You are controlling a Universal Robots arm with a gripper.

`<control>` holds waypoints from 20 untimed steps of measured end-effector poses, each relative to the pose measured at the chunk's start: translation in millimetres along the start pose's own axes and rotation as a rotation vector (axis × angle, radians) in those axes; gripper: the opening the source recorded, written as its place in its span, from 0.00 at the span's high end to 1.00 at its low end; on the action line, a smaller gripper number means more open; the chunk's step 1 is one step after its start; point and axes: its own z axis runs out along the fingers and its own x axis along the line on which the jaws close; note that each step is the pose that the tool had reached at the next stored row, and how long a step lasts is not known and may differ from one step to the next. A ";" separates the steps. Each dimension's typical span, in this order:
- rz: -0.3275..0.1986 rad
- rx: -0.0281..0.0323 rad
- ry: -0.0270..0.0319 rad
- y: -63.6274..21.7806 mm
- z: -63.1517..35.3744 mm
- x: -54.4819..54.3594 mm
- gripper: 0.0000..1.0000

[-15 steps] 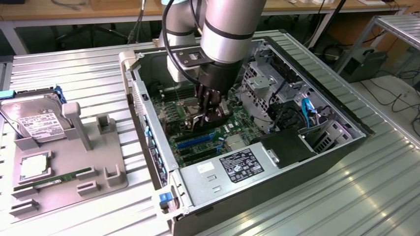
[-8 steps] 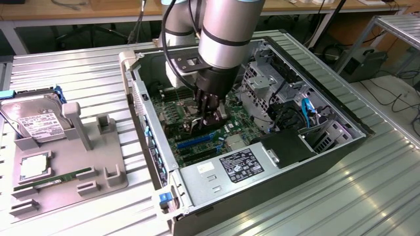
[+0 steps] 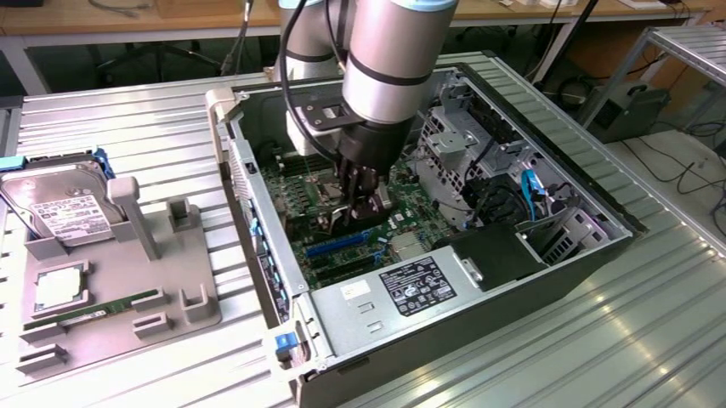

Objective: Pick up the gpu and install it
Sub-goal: 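Insert the gpu into the slot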

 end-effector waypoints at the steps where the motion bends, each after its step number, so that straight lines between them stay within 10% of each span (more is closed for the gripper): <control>1: 0.000 0.0015 0.0000 -0.1 1.1 0.0 0.74; 20: 0.013 0.0185 0.0066 4.4 11.4 0.2 0.74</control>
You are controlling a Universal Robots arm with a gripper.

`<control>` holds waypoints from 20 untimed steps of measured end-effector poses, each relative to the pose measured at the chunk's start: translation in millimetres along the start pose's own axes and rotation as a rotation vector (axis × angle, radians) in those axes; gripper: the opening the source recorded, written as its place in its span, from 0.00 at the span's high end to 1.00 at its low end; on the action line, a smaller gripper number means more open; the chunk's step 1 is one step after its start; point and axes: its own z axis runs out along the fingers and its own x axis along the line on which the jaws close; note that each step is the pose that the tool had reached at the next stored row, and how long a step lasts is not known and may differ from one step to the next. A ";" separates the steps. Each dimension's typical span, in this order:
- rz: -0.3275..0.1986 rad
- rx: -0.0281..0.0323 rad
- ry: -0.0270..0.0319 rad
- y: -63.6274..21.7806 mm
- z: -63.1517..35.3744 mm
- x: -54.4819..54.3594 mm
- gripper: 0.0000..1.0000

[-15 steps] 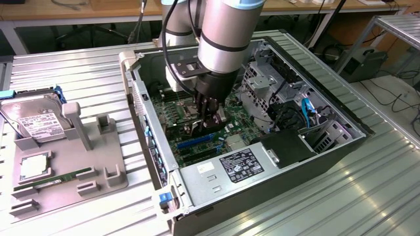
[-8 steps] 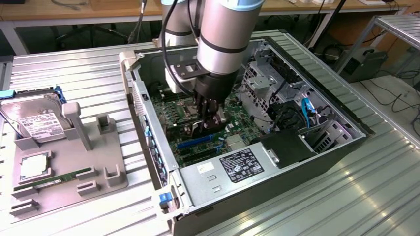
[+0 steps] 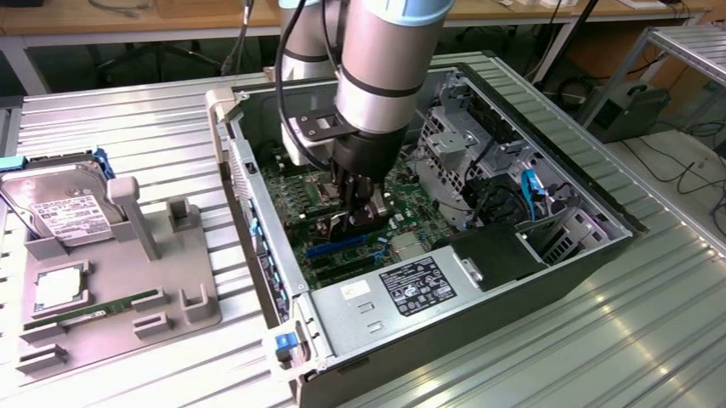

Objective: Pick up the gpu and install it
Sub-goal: 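Insert the gpu into the slot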

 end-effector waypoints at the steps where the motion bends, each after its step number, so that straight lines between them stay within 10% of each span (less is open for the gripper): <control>1: 0.001 0.0001 0.0000 0.0 1.1 0.0 0.74; 12: 0.027 0.0005 -0.0001 3.9 5.6 -1.9 0.74; 14: 0.012 0.0003 0.0116 3.8 9.2 -2.6 0.74; 17: 0.012 0.0005 0.0112 3.7 15.2 -2.5 0.73; 20: 0.012 0.0002 0.0119 4.0 -9.2 -3.0 0.60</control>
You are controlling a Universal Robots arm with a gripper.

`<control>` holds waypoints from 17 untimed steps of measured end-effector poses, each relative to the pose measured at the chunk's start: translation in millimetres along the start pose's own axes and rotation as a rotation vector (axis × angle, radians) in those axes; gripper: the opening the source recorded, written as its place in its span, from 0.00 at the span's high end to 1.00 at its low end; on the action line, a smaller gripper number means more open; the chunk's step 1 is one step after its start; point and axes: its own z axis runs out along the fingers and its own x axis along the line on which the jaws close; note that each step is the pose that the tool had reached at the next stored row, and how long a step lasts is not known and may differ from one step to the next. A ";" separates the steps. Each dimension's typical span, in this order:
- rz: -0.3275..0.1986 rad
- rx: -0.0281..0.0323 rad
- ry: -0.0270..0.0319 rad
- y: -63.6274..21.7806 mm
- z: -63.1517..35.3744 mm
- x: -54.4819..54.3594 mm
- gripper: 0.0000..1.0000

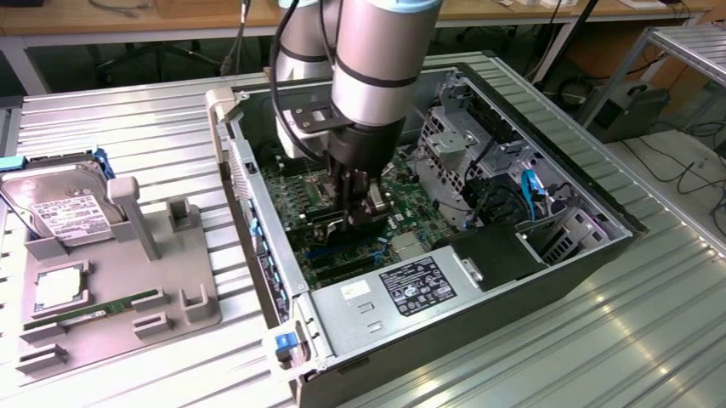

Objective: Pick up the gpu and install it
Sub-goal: 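Insert the gpu into the slot, then press down on the gpu until it lock into place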

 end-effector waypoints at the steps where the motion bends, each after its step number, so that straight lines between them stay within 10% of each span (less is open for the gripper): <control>1: 0.000 0.0001 0.0000 0.0 -2.9 -0.2 0.60; 9: 0.000 -0.0210 -0.0001 2.4 -5.5 -4.9 0.89; 17: 0.000 -0.0215 0.0004 2.5 -5.5 -4.9 0.89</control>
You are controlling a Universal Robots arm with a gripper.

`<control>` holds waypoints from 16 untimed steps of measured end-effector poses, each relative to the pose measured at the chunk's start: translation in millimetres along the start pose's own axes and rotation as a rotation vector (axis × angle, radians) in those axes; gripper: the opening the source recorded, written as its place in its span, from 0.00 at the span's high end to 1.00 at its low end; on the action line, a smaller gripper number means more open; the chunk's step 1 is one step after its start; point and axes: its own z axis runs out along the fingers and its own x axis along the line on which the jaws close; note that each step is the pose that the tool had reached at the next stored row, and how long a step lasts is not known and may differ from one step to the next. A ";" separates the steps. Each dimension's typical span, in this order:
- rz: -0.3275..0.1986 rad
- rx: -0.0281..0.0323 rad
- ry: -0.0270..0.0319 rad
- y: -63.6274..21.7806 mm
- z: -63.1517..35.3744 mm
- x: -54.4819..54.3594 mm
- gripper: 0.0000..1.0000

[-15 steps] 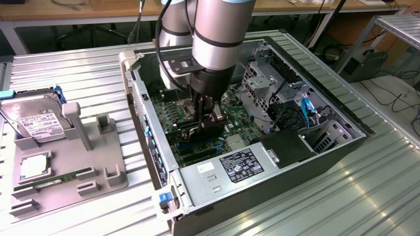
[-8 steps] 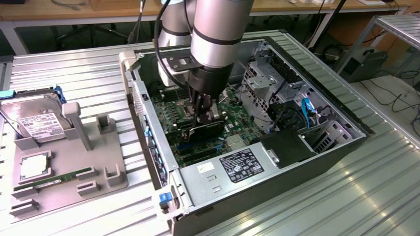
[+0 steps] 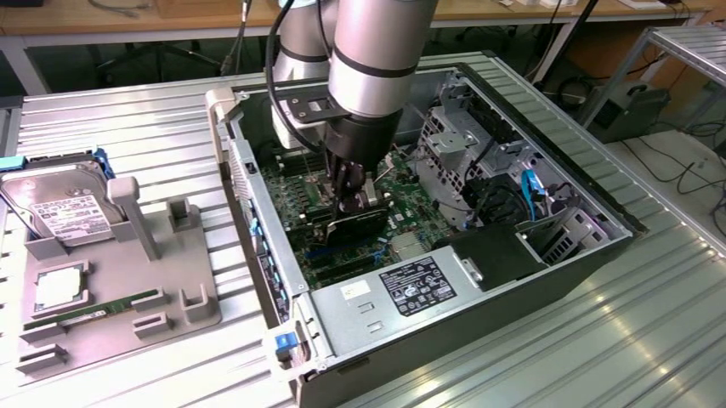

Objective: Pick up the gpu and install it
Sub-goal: 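Press down on the gpu until it lock into place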

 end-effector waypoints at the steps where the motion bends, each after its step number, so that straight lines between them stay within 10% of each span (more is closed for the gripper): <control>1: 0.000 0.0000 0.0000 0.0 0.0 0.0 0.89; 16: -0.002 0.0026 0.0000 8.3 17.4 0.1 0.89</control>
